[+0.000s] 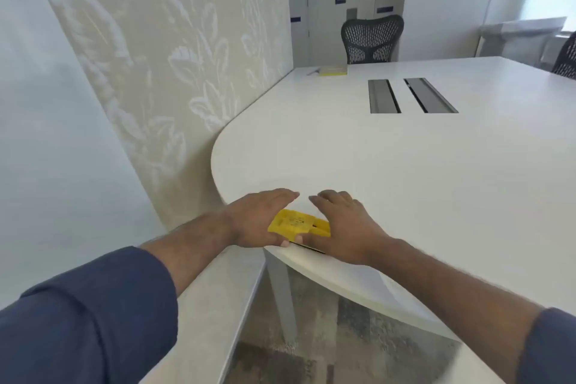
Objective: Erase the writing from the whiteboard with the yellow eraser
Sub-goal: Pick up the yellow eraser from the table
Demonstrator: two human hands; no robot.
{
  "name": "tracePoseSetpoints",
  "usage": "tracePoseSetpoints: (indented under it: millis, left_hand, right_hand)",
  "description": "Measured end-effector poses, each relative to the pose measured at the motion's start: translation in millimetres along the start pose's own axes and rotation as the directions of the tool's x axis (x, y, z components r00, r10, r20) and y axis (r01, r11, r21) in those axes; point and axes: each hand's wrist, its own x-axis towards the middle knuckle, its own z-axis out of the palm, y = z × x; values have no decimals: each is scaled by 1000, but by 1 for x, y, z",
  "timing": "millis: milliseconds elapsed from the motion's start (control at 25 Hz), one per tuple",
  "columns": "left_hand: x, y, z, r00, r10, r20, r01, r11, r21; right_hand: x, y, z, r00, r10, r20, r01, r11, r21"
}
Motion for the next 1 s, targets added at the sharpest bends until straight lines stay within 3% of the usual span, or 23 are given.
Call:
tracePoseSetpoints:
  millis: [240,480,720,1000]
  left_hand:
    - [12,-14,10,995,-35,90,42,996,-83]
    - [6,-19,5,999,-32,8,33,994,-101]
    - [-18,-27,-30,980,-135,-144,132,991,-30]
    - [-72,-43,-95,895,-223,-387,276,957,86]
  right_hand:
    - [12,-2,16,995,-6,97,8,1000,-20]
    - [24,-4,16,995,-62,84,62,998,9]
    - [51,-30,-2,984,-173,-31,172,984,-32]
    - [93,-90,-41,909,-360,-211,343,933,-110]
